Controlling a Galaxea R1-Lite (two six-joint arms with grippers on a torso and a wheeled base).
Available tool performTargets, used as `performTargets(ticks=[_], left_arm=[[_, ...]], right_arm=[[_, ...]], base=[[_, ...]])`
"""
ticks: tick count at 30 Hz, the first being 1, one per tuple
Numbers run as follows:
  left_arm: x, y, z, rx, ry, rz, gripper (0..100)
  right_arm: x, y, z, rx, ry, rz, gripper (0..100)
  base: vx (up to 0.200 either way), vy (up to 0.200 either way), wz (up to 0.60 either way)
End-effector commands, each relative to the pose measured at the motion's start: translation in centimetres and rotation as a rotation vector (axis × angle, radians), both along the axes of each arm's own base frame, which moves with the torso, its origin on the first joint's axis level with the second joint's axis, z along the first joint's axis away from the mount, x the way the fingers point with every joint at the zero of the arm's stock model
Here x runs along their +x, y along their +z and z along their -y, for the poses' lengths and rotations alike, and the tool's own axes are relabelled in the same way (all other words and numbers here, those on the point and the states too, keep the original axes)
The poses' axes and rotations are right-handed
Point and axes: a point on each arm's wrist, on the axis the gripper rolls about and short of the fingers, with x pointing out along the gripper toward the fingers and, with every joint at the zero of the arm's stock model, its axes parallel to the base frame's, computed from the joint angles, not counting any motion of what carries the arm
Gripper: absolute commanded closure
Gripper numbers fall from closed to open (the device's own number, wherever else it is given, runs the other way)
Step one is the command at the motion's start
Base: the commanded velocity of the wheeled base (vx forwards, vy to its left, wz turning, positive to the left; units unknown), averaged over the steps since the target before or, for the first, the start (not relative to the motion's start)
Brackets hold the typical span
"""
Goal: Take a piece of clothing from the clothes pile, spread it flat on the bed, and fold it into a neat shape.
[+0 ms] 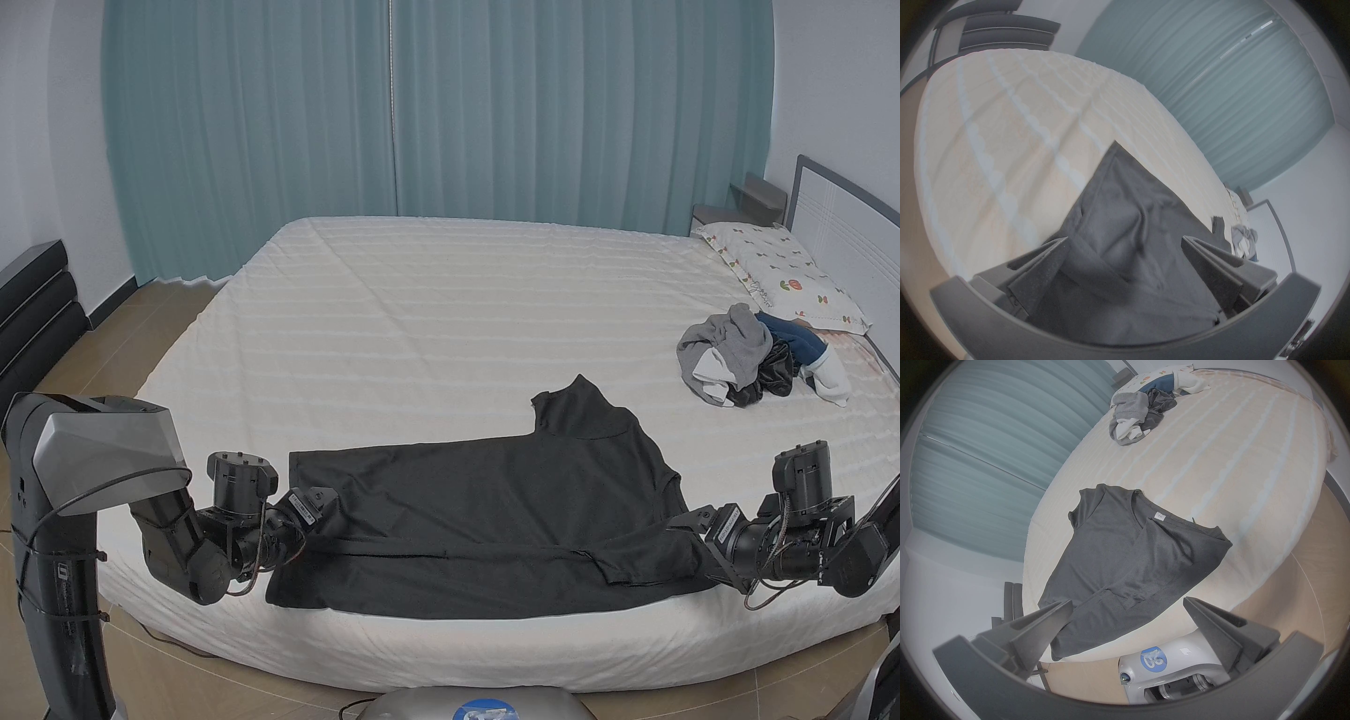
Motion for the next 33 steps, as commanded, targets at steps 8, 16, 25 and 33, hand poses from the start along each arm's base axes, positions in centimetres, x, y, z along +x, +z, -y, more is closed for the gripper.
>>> performTargets(ticks=[8,16,25,33], left_arm=[[1.2,1.6,-1.8,-0.147,0.144,0.038,0],[-0.5,4.0,-5.0,-0.222,0.157,0.049,0],[-1.2,3.9,-6.4,-0.274,0.122,0.016,0],[-1.4,3.7,-6.1,-0.287,0.100,0.000,0]], right_arm=[[0.1,-0.1,0.0,-0.005,-0.006,-0.002,0],[0.5,0.4,0.7,0.004,-0.038,0.051,0],[2.2,-0.1,0.6,-0.048,0.000,0.072,0],[4.0,-1.9,1.7,-0.173,0.135,0.062,0]], base=[[0.000,0.000,0.00],[0.000,0.000,0.00],[0.067,0.000,0.00],[0.200,0.000,0.00]])
